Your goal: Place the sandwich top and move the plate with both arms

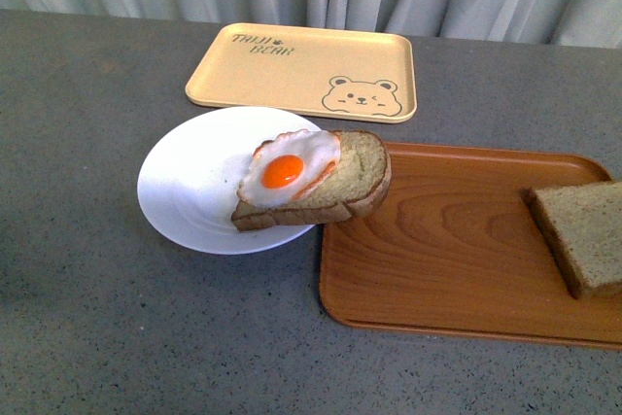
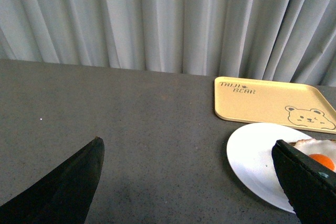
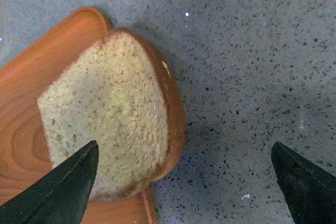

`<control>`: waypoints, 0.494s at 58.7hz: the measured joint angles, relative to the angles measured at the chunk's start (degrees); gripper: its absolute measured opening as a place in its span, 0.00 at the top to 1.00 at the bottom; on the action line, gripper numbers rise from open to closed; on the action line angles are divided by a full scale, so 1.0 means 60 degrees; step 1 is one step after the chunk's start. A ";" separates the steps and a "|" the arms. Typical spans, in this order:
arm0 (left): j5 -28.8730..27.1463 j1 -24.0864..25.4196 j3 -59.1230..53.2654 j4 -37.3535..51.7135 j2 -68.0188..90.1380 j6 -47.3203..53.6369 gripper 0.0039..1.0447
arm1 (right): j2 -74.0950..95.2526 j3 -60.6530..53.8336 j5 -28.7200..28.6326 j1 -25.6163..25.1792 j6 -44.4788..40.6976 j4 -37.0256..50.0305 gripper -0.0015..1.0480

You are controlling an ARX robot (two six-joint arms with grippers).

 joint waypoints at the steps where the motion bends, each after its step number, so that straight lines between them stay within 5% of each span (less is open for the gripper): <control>1: 0.0004 0.0000 0.0000 0.0000 0.0000 0.0000 0.08 | 0.0138 0.0073 0.0018 0.0040 0.0000 0.0011 0.09; 22: 0.0004 0.0000 0.0000 0.0000 0.0004 0.0000 0.08 | 0.1093 0.0557 -0.0018 0.0823 0.0007 0.0259 0.09; 29: 0.0004 0.0000 0.0000 0.0000 0.0000 0.0000 0.08 | 0.1155 0.0594 0.0040 0.0991 0.0015 0.0306 0.24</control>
